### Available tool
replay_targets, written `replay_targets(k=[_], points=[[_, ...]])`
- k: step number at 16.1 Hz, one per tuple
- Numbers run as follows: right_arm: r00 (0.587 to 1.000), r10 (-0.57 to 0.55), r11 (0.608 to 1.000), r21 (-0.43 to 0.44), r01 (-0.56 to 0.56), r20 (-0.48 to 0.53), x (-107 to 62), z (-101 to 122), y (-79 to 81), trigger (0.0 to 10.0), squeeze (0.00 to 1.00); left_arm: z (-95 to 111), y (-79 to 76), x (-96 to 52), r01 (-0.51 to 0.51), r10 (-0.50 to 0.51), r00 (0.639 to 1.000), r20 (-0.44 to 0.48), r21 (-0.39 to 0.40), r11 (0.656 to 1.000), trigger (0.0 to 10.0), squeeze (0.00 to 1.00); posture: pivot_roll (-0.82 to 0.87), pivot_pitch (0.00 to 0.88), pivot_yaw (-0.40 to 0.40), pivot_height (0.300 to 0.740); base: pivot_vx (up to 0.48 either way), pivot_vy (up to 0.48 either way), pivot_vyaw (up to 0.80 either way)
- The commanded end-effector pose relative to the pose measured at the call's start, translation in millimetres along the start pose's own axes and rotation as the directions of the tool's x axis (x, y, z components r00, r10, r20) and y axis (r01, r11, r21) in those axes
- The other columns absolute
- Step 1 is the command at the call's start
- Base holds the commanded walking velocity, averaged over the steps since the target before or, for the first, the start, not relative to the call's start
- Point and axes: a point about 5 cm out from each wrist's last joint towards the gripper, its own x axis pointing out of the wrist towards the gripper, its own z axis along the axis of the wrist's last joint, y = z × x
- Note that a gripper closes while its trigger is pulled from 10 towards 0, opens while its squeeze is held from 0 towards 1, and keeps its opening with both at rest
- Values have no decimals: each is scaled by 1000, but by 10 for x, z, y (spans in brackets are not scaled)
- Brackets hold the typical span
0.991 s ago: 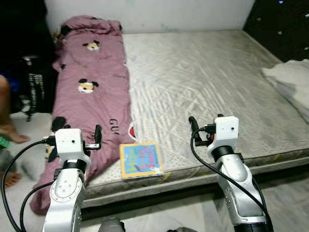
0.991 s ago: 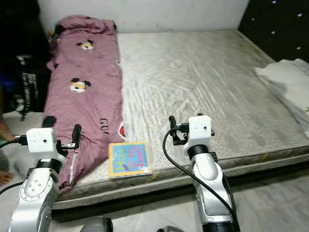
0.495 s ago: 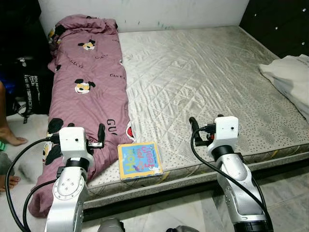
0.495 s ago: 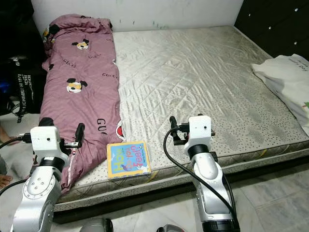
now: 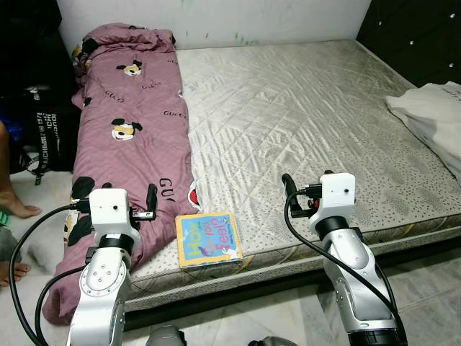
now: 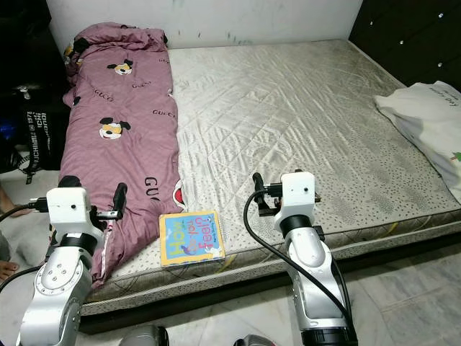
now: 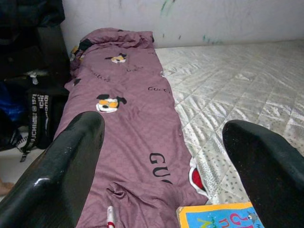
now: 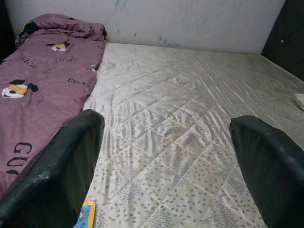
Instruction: Clean up the room
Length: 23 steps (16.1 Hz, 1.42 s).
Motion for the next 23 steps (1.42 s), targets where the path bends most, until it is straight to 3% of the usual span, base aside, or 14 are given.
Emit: replay_targets(k=[1,23], points=[[1000,-14,1000,7,14,-12,7,-8,-32,10000,0,-2,-10,11,14,-14,1000,-1,10,1000,10000,0,26,31,-31,740,0,0,0],[1000,26,999,35,-26,5,17,37,43,10000,0,-10,-30,7,19,-19,1000,-17,6,1000,10000,0,26,49,-35,740,0,0,0]])
